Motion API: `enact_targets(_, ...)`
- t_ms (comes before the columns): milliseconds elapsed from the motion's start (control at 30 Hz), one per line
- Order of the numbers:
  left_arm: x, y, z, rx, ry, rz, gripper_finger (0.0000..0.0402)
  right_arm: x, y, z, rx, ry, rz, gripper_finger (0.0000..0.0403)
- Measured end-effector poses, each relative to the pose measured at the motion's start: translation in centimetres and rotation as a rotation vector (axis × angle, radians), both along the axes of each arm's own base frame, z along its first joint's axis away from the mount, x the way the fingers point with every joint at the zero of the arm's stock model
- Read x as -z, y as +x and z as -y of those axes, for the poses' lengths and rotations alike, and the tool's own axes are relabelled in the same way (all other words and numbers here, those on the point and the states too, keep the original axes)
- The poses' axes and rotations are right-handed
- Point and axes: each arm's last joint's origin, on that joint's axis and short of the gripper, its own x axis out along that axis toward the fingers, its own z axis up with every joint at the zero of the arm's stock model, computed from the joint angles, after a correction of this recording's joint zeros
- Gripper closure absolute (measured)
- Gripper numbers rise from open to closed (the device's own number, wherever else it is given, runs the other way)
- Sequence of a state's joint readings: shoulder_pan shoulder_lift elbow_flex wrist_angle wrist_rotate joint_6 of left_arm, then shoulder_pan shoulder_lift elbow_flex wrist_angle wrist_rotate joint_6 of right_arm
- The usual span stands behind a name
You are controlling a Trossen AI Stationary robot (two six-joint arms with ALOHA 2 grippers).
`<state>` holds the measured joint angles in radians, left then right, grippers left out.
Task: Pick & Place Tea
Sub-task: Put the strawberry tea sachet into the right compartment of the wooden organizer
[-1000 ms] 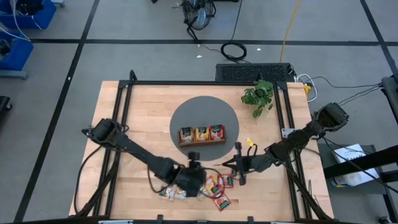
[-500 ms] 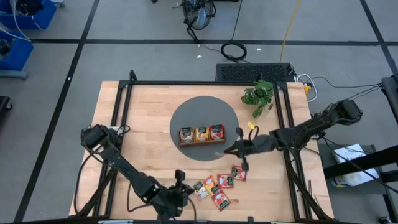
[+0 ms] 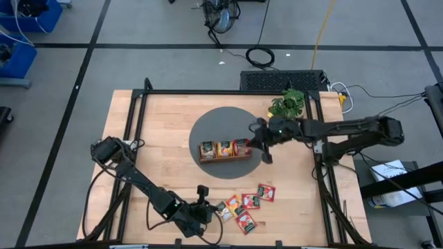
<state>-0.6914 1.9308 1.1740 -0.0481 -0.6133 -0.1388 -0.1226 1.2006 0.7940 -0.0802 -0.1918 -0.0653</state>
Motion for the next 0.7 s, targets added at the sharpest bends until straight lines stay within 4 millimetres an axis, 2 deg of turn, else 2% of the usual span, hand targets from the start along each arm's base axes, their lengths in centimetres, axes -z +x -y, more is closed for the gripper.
enact_targets(167,0.0,0.1,-0.2,0.006,0.012,-0.005,0.0397,1.9,1.0,1.5,0.035,0.023,-0.068,0.0403)
enact_targets(300,0.1,0.2,-0.3,0.0,0.003,-0.011,0.0385,4.1,2.5,1.7,0.035,0.03,-0.108,0.0403)
enact_targets(467,0.1,0.1,-0.2,-0.002,-0.004,-0.013,0.038,5.9,3.8,2.0,0.048,0.041,-0.119,0.0403)
enact_targets(600,0.1,-0.1,0.0,0.006,-0.003,-0.016,0.0397,6.2,4.0,2.1,0.077,0.052,-0.12,0.0403)
enact_targets(700,0.1,-0.2,0.1,0.004,-0.007,-0.019,0.0391,6.1,3.9,1.9,0.107,0.036,-0.117,0.0403)
